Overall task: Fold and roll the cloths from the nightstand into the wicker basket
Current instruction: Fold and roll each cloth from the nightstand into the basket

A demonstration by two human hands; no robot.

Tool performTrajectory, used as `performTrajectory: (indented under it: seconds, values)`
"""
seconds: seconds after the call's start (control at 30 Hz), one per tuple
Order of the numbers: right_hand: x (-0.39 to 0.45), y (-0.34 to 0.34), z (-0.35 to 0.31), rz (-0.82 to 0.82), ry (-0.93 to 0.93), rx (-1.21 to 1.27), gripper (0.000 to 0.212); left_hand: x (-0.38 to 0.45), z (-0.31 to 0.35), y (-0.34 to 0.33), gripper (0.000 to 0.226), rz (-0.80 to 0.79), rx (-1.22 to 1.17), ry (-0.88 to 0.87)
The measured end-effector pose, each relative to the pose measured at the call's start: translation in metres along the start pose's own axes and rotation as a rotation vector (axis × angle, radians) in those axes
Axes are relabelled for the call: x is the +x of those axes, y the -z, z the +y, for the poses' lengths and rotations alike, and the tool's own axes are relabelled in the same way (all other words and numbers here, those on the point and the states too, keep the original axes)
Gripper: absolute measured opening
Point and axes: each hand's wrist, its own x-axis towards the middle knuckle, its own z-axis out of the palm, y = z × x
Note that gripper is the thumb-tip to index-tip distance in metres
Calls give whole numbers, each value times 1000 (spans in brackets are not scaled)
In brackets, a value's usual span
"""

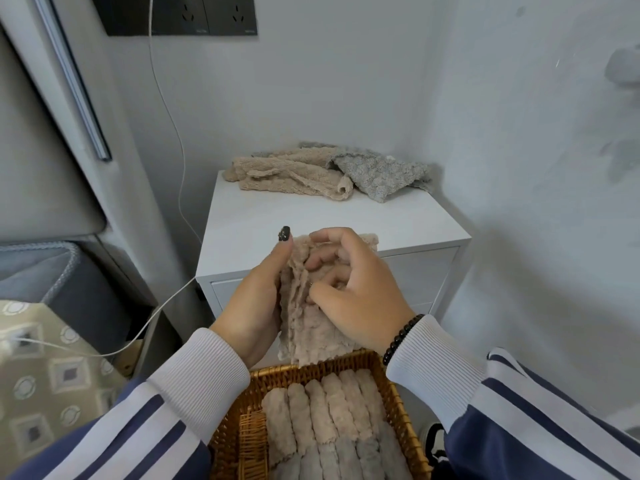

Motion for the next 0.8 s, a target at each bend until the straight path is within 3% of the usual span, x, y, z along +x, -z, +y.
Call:
performTrajectory:
  seconds: [0.13,0.2,0.3,0.37,0.47,0.53,0.7,0.8]
  values:
    - [-5,4,1,-137,-61,205,55,-1,-3,7,34,69,110,-94]
    - [-7,6,0,-130,-70,221,57,-4,-3,8,28,119,106,-99]
    - [-5,16,2,161,7,8,52,-8,0,8,22,156,46,-99]
    - [0,27,6,287,-48,-74,57,-10,4,9,22,169,-30,-97]
    - [5,36,12,114,-367,142,73,-12,10,10,26,160,-139,-89]
    - [5,34,14,10,-469,377,77,-13,12,9,28,150,-173,-87]
    - [3,42,14,-51,-350,376,35,-9,20,15,27,132,-70,-87]
    - [4,52,11,-132,-340,270,28,-4,28,27,38,92,149,-129]
